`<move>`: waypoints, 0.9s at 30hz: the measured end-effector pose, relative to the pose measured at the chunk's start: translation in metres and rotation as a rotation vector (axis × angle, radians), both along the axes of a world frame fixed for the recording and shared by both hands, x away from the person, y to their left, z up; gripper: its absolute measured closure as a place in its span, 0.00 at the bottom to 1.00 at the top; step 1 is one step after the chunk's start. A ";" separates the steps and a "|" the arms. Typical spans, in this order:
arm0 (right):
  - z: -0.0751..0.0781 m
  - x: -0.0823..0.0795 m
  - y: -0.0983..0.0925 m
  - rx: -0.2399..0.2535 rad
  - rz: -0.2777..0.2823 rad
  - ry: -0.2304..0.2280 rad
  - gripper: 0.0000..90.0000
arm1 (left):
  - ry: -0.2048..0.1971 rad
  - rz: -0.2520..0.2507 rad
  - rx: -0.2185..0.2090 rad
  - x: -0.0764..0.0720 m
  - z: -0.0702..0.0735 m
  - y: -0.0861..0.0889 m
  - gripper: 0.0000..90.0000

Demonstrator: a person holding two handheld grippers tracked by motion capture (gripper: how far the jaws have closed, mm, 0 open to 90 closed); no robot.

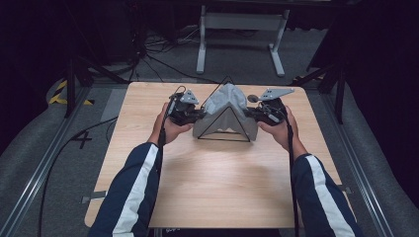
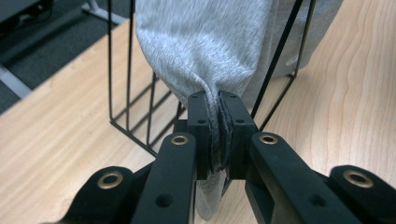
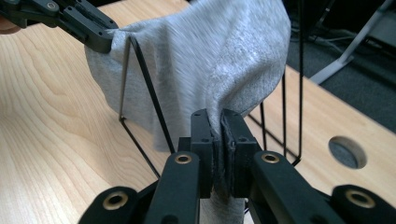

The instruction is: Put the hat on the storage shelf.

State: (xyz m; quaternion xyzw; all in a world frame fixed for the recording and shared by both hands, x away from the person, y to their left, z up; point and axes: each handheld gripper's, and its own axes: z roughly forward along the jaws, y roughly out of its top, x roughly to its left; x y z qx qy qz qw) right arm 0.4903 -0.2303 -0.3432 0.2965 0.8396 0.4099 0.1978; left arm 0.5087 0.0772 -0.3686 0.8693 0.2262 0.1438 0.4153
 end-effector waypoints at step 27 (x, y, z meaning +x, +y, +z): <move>-0.065 0.013 -0.013 0.030 -0.082 0.084 0.94 | 0.066 0.049 0.064 0.013 -0.058 -0.011 0.94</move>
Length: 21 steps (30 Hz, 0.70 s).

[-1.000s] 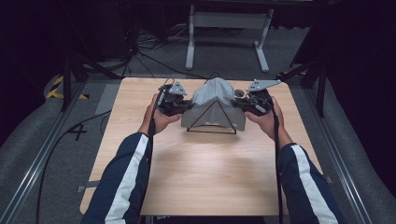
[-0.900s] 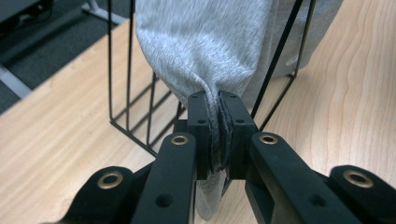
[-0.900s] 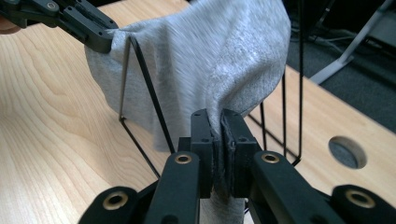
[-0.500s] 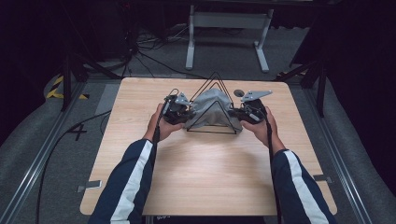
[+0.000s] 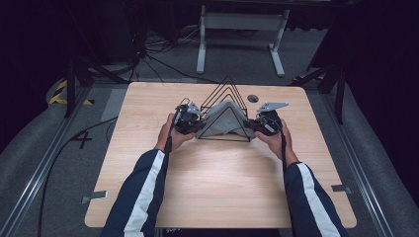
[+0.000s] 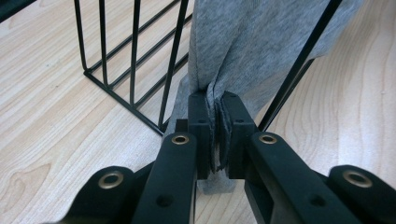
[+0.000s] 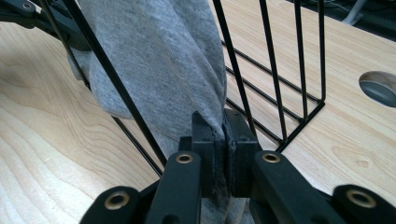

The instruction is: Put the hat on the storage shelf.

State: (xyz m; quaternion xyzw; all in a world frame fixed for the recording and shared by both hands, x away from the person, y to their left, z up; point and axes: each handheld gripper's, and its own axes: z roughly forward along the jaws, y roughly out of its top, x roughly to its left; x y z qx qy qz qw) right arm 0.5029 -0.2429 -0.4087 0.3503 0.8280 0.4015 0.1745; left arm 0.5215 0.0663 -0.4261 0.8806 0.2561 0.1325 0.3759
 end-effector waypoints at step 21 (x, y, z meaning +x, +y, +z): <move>0.014 -0.009 0.007 -0.097 -0.003 -0.047 0.91 | -0.041 0.004 0.043 -0.010 0.018 0.007 0.93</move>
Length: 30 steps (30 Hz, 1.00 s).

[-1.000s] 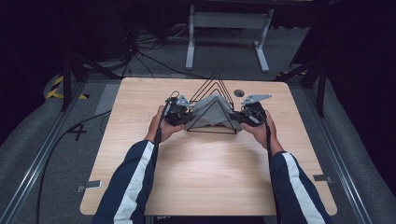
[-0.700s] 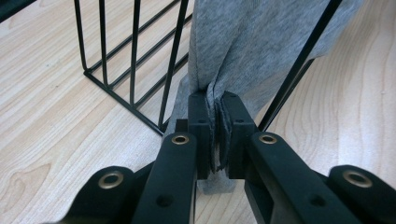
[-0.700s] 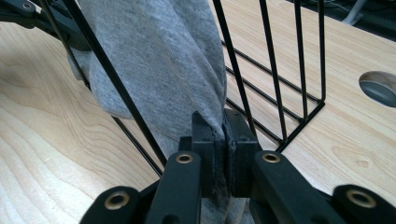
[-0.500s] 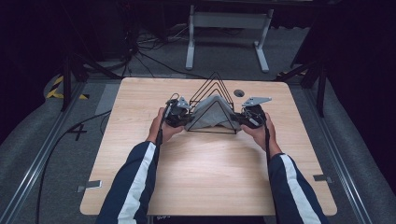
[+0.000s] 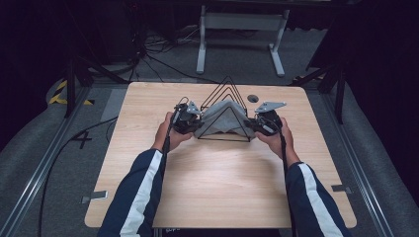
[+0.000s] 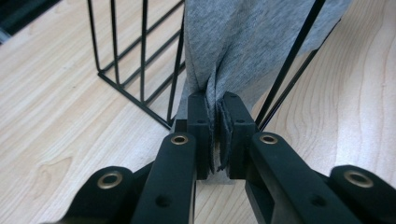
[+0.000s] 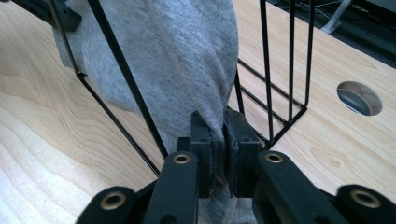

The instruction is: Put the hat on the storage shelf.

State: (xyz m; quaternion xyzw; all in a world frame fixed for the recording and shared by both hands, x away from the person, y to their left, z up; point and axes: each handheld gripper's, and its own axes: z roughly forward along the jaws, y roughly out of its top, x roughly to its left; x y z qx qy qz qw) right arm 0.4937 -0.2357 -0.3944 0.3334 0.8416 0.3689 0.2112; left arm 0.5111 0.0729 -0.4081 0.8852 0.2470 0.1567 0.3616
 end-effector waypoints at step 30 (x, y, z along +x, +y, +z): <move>0.024 -0.039 -0.026 -0.082 0.019 -0.010 0.82 | -0.034 -0.040 0.086 -0.051 0.018 0.058 0.84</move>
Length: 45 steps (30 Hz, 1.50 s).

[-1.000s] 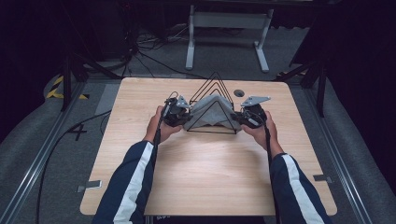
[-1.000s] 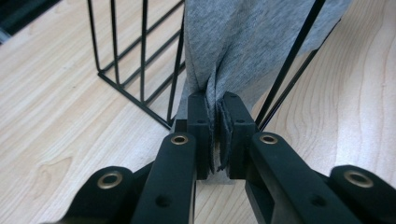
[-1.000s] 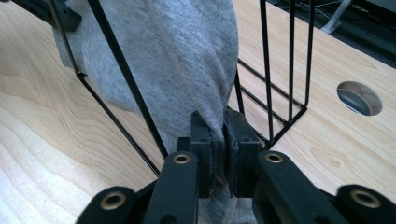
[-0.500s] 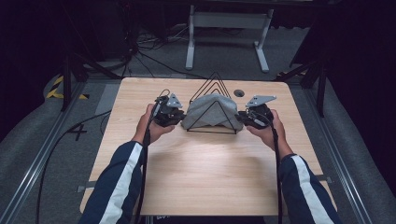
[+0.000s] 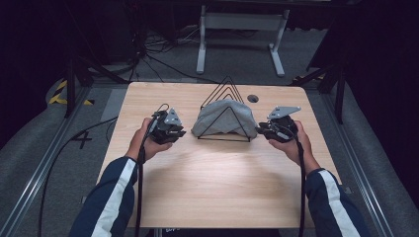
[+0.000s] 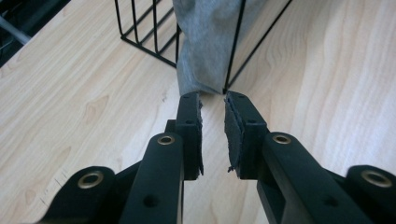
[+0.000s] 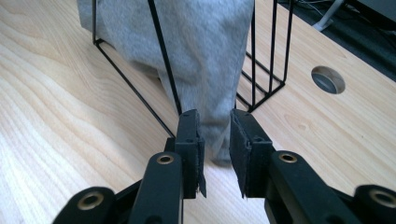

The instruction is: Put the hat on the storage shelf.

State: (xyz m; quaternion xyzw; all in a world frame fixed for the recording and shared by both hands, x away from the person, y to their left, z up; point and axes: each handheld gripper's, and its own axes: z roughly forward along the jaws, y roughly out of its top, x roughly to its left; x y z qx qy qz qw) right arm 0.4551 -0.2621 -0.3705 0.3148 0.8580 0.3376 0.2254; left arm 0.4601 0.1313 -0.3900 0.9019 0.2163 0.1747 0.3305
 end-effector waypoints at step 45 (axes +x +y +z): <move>-0.076 -0.111 -0.107 0.078 -0.097 0.054 0.36 | 0.099 0.079 -0.038 -0.102 -0.076 0.091 0.32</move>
